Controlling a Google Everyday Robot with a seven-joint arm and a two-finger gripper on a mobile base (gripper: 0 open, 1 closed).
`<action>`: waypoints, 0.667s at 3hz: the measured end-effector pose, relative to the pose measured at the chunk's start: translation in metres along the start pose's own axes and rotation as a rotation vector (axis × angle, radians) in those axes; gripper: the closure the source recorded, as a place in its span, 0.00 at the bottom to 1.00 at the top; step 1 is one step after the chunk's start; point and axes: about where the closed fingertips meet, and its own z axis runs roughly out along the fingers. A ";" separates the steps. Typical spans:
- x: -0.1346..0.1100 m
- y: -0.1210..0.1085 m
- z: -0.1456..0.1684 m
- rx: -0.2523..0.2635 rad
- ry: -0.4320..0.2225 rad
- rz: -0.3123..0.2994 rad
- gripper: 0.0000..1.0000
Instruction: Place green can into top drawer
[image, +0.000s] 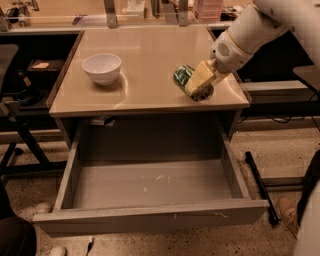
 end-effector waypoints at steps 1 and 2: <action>0.022 0.000 0.017 -0.024 0.044 0.016 1.00; 0.021 0.020 0.009 -0.046 0.023 -0.022 1.00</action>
Offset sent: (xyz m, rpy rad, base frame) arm -0.0549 0.0193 0.0123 0.0516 0.0033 0.0975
